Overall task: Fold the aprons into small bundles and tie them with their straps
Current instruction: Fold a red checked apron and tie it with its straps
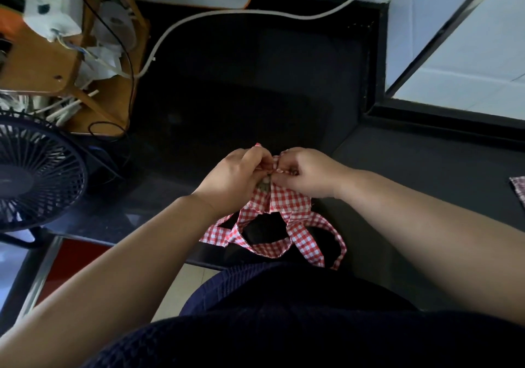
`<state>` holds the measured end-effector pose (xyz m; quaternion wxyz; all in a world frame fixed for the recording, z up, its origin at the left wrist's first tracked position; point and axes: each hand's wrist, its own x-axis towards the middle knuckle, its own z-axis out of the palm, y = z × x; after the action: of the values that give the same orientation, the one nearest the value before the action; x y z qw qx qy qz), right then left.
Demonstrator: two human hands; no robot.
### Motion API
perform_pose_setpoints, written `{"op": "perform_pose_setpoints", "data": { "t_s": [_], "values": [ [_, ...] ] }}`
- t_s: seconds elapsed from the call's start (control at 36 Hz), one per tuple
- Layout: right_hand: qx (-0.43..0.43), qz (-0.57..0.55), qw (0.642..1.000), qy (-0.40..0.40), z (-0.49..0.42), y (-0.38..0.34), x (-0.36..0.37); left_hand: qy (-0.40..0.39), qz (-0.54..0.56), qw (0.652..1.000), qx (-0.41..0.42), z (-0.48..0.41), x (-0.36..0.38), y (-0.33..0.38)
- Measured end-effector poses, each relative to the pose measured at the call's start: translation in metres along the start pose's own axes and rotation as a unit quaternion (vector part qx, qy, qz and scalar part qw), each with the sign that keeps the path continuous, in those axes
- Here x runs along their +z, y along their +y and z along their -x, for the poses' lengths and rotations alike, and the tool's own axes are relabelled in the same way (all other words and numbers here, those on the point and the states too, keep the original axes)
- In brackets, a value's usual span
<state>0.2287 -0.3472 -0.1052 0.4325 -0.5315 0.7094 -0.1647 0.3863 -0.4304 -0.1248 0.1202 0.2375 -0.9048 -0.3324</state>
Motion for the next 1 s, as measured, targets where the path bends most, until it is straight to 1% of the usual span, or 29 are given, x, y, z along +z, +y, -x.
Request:
{"op": "perform_pose_setpoints", "data": {
  "t_s": [0.06,0.19,0.28,0.36,0.39,0.42,0.44,0.5,0.53,0.61,0.67,0.72,0.78,0.83,0.92,0.97,1.0],
  "values": [
    [-0.009,0.011,1.0,-0.001,0.001,-0.001,0.0,0.001,-0.006,1.0,0.01,0.002,-0.005,0.001],
    [-0.003,0.001,1.0,-0.005,0.002,-0.002,0.0,0.053,-0.061,0.997,0.013,0.006,-0.003,0.005],
    [0.016,-0.014,1.0,-0.004,0.001,-0.002,0.001,0.087,-0.091,0.991,0.033,0.008,0.0,0.008],
    [0.039,-0.051,0.998,0.008,-0.001,-0.001,0.003,0.072,-0.069,0.994,0.046,0.008,-0.006,0.006],
    [0.043,-0.064,0.997,0.015,-0.002,-0.001,0.003,0.062,-0.053,0.996,0.037,0.007,-0.008,0.008],
    [0.044,-0.07,0.996,0.021,-0.002,-0.001,0.002,0.052,-0.028,0.998,0.008,0.005,-0.012,0.01],
    [0.044,-0.069,0.996,0.026,-0.002,-0.001,0.002,0.038,0.005,0.998,-0.046,0.002,-0.016,0.013],
    [0.038,-0.062,0.997,0.03,-0.003,-0.001,0.002,-0.003,0.086,0.982,-0.17,-0.004,-0.023,0.011],
    [0.033,-0.057,0.997,0.033,-0.003,-0.001,0.004,-0.026,0.12,0.97,-0.209,-0.007,-0.026,0.009],
    [0.007,-0.017,0.999,0.047,-0.002,0.002,0.007,-0.082,0.18,0.947,-0.252,-0.016,-0.035,0.006],
    [-0.006,-0.008,0.999,0.052,-0.001,0.004,0.009,-0.124,0.19,0.939,-0.261,-0.022,-0.038,0.006],
    [-0.009,-0.01,0.998,0.053,-0.001,0.003,0.01,-0.162,0.164,0.938,-0.258,-0.027,-0.04,0.007],
    [-0.009,-0.017,0.998,0.055,-0.001,0.002,0.01,-0.175,0.122,0.946,-0.245,-0.033,-0.041,0.007],
    [-0.012,-0.024,0.998,0.061,-0.001,0.001,0.007,-0.187,0.061,0.957,-0.214,-0.038,-0.042,0.008],
    [-0.02,-0.023,0.998,0.048,-0.001,0.0,0.002,-0.217,-0.059,0.968,-0.113,-0.042,-0.044,0.014],
    [-0.022,-0.016,0.999,0.027,-0.001,-0.001,0.0,-0.236,-0.153,0.959,-0.045,-0.042,-0.043,0.017],
    [-0.022,-0.011,1.0,0.018,-0.002,-0.001,0.001,-0.248,-0.215,0.944,-0.009,-0.041,-0.042,0.018]
  ]
}}
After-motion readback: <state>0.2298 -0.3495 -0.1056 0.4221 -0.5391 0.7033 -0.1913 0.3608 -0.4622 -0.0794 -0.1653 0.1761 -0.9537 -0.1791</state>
